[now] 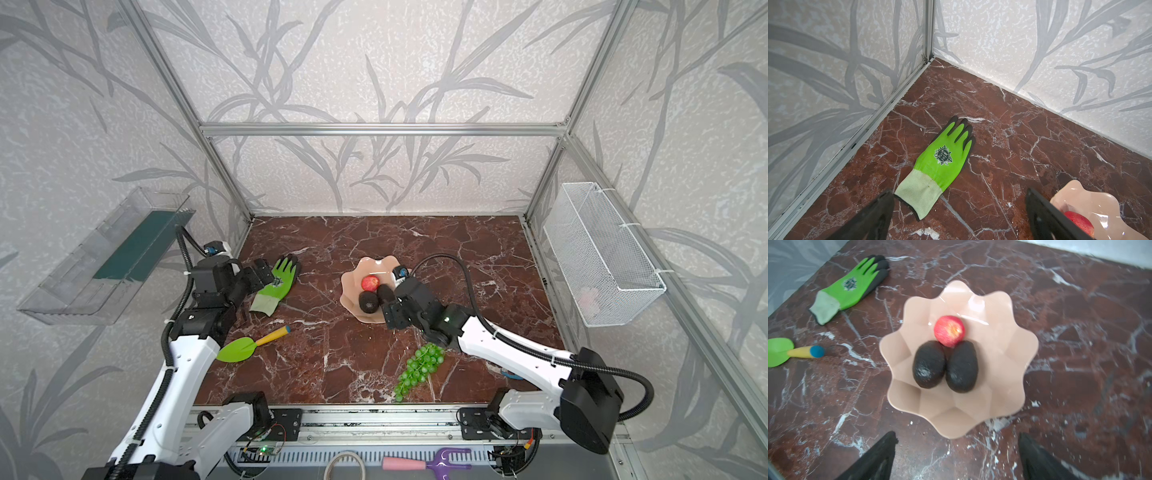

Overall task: Place and organize the fake fruits in the fruit bowl
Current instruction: 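Move the right gripper to the green grapes and grasp the stem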

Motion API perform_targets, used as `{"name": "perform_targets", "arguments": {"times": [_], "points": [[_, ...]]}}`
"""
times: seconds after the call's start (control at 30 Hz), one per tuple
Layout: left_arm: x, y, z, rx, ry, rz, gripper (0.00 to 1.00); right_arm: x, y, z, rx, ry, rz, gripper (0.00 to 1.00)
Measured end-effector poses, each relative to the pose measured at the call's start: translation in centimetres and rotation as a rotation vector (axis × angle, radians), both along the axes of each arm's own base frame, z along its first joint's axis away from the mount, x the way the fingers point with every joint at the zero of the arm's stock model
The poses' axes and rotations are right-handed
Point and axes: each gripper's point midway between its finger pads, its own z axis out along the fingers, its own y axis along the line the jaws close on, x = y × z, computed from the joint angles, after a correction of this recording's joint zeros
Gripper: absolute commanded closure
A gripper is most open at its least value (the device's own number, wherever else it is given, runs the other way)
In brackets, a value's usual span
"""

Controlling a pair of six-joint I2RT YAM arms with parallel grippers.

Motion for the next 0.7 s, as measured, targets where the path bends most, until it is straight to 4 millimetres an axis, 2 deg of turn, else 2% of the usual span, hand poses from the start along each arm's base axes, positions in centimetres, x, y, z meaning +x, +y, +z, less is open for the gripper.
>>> {"name": "perform_targets", "arguments": {"times": [0.13, 0.27, 0.43, 0.7], "points": [[0.0, 0.0, 0.0, -0.001, 0.0, -0.001, 0.02, -3.0, -3.3, -3.2, -0.016, 0.057, -0.129, 0.04], [0.0, -0.1, 0.0, -0.003, -0.001, -0.003, 0.02, -4.4, -5.3, -4.3, 0.025, 0.078, -0.241, 0.02], [0.0, -0.1, 0.1, -0.006, -0.003, -0.006, 0.02, -5.5, -6.7, -5.1, 0.071, 0.091, -0.357, 0.01], [0.0, -0.3, -0.2, -0.012, 0.001, -0.011, 0.02, -6.8, -8.5, -8.5, 0.102, 0.163, -0.485, 0.01]]}}
